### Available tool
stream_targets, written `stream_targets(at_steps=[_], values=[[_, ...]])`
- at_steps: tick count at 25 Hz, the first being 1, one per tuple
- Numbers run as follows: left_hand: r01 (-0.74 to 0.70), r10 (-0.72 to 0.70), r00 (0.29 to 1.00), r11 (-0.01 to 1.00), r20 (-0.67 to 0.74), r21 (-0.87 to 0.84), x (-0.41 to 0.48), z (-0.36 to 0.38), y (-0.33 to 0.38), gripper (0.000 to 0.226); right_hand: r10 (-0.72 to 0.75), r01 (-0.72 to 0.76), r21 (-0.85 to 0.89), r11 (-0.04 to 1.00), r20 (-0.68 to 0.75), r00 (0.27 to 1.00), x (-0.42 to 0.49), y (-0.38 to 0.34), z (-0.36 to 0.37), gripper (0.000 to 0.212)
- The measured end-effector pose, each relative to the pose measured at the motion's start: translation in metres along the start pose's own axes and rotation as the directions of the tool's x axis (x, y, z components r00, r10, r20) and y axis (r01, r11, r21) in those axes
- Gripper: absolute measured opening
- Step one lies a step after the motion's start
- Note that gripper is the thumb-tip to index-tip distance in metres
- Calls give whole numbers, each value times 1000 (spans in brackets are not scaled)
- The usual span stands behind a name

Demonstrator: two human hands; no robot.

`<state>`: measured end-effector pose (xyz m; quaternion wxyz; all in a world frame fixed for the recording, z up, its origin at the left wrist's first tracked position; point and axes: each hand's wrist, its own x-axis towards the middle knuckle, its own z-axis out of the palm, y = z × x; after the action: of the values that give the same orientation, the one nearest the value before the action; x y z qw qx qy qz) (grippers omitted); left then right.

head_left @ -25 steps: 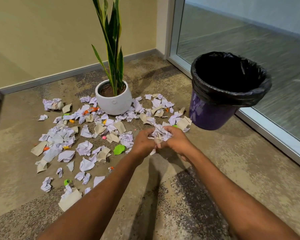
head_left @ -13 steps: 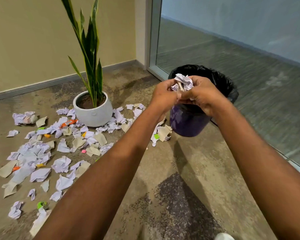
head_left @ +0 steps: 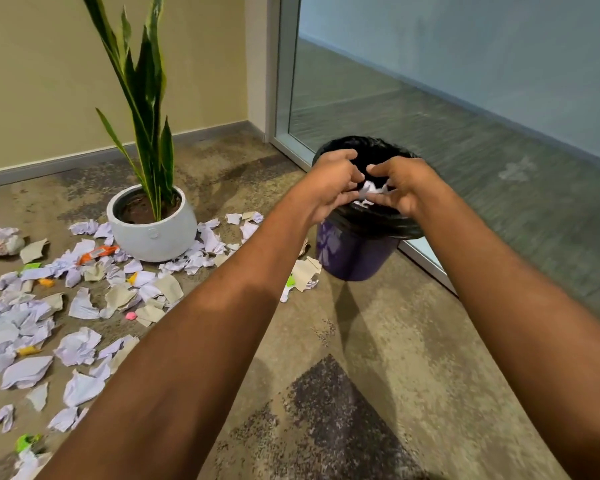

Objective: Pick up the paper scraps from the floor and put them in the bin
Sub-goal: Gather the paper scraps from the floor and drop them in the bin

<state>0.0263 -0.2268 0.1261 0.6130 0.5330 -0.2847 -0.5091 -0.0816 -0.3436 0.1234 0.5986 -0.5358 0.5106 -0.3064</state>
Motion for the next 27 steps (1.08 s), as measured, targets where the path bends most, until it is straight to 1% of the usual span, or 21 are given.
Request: stream_targets(at_steps=[2,4,5,7,9,11,12,14,15,17,18,20,21,22,24,27], values=[[-14,14,1000,1000,-24,-3,-3,-13,-1,54,-49,51,44,998,-48,998,-1,0,7,18],[-25,26,998,1000,-57,16,-6,-32,-5,48,-101,107,70,992,-76,992,-4,3,17,15],[-29,31,996,999,-82,21,-9,-42,-7,44,-135,140,89,986,-61,989,-7,6,22,12],[-20,25,990,999,-142,38,-15,-67,-18,36,-215,210,112,971,35,976,-17,17,37,12],[39,-14,979,992,-205,119,-23,-96,-36,30,-253,241,84,967,176,951,-27,38,55,12],[155,-77,959,948,-271,277,-34,-128,-61,26,-205,210,14,978,301,931,-33,67,75,14],[223,-108,946,903,-307,367,-39,-143,-74,26,-156,182,-44,982,347,925,-34,84,84,17],[354,-166,913,775,-373,523,-53,-174,-102,31,-45,157,-228,961,432,901,-35,122,101,27],[407,-191,898,704,-397,582,-60,-187,-115,35,7,175,-336,925,478,878,-36,142,108,37],[445,-208,893,551,-400,706,-75,-210,-137,46,93,258,-521,814,555,826,-39,179,123,70],[435,-215,901,460,-378,774,-80,-220,-148,57,124,322,-594,737,587,800,-40,195,132,91],[386,-267,911,277,-316,880,-90,-231,-167,88,182,450,-696,559,633,753,-41,219,149,128],[362,-293,910,220,-293,906,-93,-234,-175,100,211,498,-724,478,645,735,-41,228,156,141],[350,-309,909,200,-280,915,-94,-237,-183,106,229,538,-738,408,653,722,-39,234,162,148],[332,-301,915,187,-268,925,-93,-241,-199,108,237,612,-731,302,679,695,-35,246,172,154],[285,-218,944,154,-249,946,-91,-240,-215,102,261,666,-716,207,697,668,-35,255,183,149]])
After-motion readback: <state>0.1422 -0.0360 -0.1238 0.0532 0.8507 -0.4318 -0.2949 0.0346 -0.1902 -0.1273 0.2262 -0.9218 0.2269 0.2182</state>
